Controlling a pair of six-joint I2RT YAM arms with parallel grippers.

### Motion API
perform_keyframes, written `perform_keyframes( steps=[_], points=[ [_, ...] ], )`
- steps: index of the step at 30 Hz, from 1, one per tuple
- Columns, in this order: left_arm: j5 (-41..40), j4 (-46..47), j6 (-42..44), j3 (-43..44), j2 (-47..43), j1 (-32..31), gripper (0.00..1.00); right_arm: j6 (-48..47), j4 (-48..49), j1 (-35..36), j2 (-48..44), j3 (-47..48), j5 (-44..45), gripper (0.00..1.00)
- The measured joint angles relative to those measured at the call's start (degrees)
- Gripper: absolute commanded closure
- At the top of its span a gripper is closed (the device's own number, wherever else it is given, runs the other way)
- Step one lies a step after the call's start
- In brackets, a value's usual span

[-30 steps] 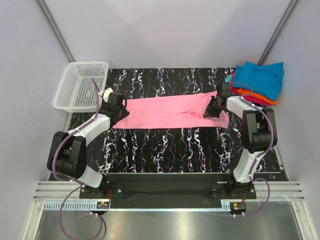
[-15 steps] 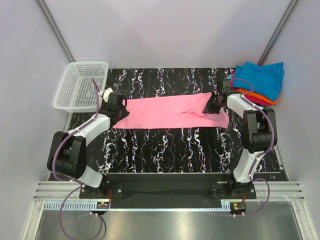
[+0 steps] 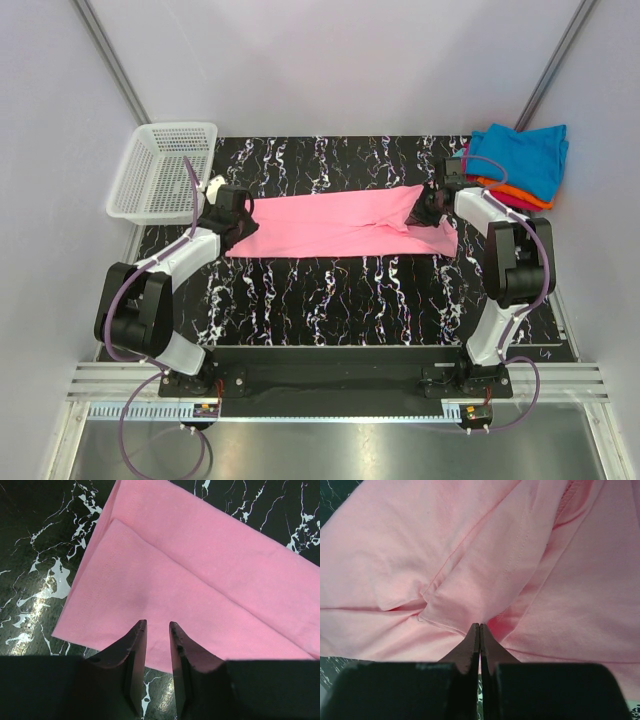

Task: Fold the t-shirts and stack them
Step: Fold the tshirt

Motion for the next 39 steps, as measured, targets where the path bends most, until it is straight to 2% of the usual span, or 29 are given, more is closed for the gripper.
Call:
perform_keyframes(
  steps=[2, 5, 17, 30, 32, 33, 36, 39],
  points=[
    [0.0, 0.0, 0.0, 0.0, 0.0, 0.0, 0.71, 0.0, -0.02, 0.0, -0.17, 0.02, 0.02, 0.78],
    [0.0, 0.0, 0.0, 0.0, 0.0, 0.0, 0.71, -0.04, -0.2, 0.04, -0.24, 0.0, 0.35, 0.68],
    [0.0, 0.0, 0.0, 0.0, 0.0, 0.0, 0.71, 0.52, -2.03, 0.92, -0.17, -0.83, 0.68, 0.71],
    [0.0, 0.0, 0.0, 0.0, 0.0, 0.0, 0.71, 1.38, -4.81, 2.27, 2.45, -0.83, 1.9, 0.65],
    [0.0, 0.0, 0.0, 0.0, 0.0, 0.0, 0.71, 1.36, -5.22, 2.64, 2.69, -0.81, 2.19, 0.67],
    [0.0, 0.0, 0.0, 0.0, 0.0, 0.0, 0.71, 1.33, -5.53, 2.89, 2.82, -0.74, 2.34, 0.71],
    [0.0, 0.0, 0.0, 0.0, 0.0, 0.0, 0.71, 0.81, -6.29, 3.45, 4.07, -0.22, 2.67, 1.0],
    [0.0, 0.0, 0.02, 0.0, 0.0, 0.0, 0.71, 0.98, -7.32, 3.54, 5.18, 1.09, 2.62, 1.0]
  ],
)
